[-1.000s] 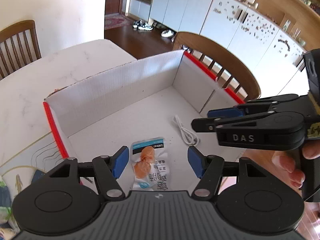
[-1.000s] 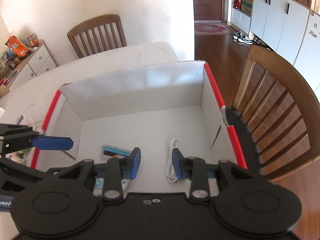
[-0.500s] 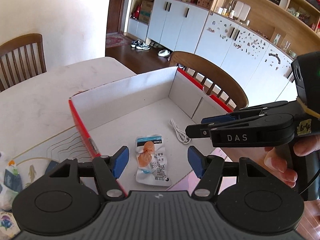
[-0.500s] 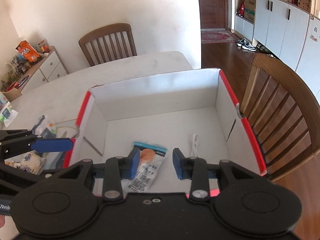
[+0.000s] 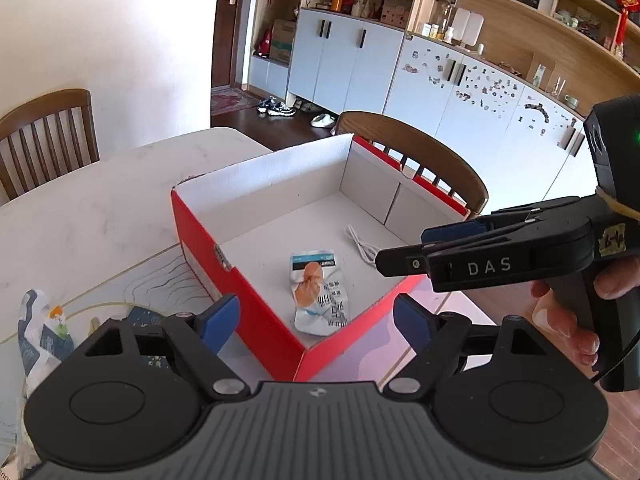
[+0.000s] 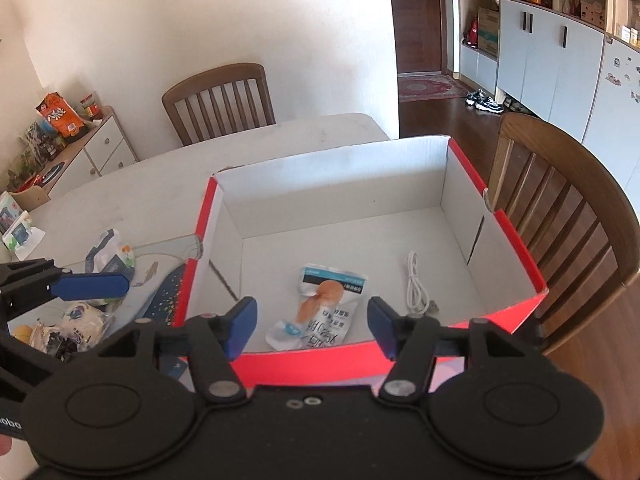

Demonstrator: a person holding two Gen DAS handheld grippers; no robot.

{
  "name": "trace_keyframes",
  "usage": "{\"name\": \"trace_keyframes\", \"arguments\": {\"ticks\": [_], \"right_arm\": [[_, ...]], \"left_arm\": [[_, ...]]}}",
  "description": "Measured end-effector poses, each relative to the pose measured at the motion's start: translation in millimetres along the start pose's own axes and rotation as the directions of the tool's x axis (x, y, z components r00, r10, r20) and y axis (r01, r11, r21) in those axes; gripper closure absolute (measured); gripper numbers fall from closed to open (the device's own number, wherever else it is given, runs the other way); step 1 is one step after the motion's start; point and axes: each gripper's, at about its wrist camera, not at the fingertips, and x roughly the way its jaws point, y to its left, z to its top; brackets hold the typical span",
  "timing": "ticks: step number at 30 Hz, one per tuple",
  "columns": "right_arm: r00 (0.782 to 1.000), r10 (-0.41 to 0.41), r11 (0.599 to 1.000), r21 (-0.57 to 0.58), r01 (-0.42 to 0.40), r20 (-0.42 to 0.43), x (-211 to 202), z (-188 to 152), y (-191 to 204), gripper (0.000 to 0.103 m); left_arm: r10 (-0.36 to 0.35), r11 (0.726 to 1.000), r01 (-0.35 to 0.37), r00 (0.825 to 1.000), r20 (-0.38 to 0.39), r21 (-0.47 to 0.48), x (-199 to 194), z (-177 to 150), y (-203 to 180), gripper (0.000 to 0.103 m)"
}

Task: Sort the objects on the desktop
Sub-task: 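Withdraw both tools from the shoebox back over the table items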

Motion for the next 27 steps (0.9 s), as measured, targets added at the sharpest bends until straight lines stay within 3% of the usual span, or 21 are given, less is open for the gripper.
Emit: {"name": "trace_keyframes", "arguments": {"ticks": [4, 7, 11, 27], "right_arm": [[1.0, -0.008, 1.0, -0.005, 0.008, 0.009, -3.6, -5.5, 12.3, 0.037], [1.0, -0.014, 1.0, -0.002, 0.014, 0.014, -6.0, -10.9, 20.4, 0.033], [0.999, -0.025, 1.0, -0.003, 0.025, 0.025, -8.0, -17.3, 34.1, 0.028], [1.0, 0.006, 1.0, -0.012, -0.006, 0.021, -10.6, -43.5, 93.0, 0.027]], "left_arm": [[-0.019, 1.0, 0.019, 1.0, 0.009, -0.009, -9.9, -9.1, 8.8, 0.012], [-0.031, 1.0, 0.031, 0.999, 0.02, -0.006, -17.8, -15.9, 13.7, 0.0], [-0.024, 1.0, 0.024, 0.999, 0.034, -0.001, -29.6, -25.0, 21.1, 0.0], [0.0, 0.998, 0.009, 0.99, 0.141, -0.06, -90.0, -70.4, 73.8, 0.0]]}}
